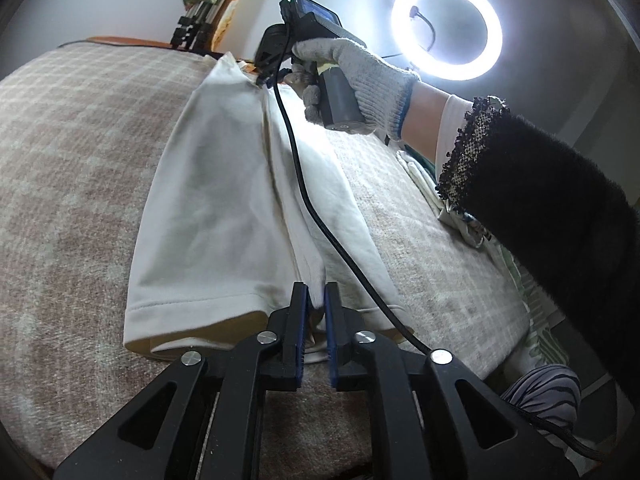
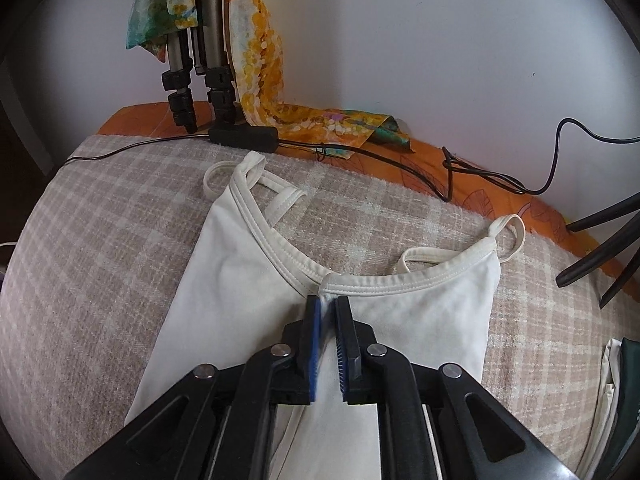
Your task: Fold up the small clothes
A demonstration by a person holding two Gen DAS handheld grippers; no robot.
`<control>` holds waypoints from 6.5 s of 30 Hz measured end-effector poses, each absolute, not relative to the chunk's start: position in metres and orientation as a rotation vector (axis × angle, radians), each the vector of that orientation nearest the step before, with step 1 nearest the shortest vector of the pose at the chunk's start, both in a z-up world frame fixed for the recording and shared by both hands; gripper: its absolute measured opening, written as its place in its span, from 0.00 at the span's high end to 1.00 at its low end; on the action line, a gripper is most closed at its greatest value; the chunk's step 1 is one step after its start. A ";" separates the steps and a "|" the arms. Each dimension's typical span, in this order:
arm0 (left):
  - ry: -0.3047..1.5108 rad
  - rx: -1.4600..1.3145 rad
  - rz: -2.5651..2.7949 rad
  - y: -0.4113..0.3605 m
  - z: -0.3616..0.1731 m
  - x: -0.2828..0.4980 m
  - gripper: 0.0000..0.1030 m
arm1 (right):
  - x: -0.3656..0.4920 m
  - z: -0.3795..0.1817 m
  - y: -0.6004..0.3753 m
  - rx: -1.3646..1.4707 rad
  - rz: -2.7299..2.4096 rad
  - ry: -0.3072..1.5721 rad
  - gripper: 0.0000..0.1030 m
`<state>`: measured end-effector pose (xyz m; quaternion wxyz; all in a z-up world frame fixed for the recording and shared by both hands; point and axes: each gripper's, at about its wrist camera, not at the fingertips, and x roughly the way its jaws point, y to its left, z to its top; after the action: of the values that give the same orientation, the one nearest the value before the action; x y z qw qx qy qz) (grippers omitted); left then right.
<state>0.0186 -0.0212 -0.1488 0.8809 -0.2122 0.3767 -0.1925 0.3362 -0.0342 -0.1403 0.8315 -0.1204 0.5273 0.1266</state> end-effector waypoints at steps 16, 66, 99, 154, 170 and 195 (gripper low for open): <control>0.792 -0.410 -0.377 0.035 -0.115 -0.027 0.70 | 0.193 -0.064 -0.156 0.048 0.394 1.042 0.69; 1.022 -0.426 -0.365 0.043 -0.149 0.062 0.73 | 0.020 -0.140 -0.212 0.205 0.592 1.243 0.88; 0.979 -0.761 -0.552 0.068 -0.140 0.058 0.95 | 0.031 -0.160 -0.239 0.627 0.751 1.265 0.97; 0.884 -0.248 -0.486 -0.007 -0.137 0.150 0.72 | 0.144 -0.123 -0.163 0.152 0.662 1.052 0.77; 0.905 -0.173 -0.235 0.025 -0.154 0.172 0.72 | 0.166 -0.140 -0.170 0.013 0.470 1.054 0.79; 0.914 -0.519 -0.307 0.080 -0.140 0.307 0.48 | 0.269 -0.127 -0.216 0.236 0.434 1.041 0.51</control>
<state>0.3075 0.0799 -0.1402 0.8539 -0.2465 0.4344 -0.1461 0.2686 -0.2159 -0.1270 0.8387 0.1115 0.4920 0.2053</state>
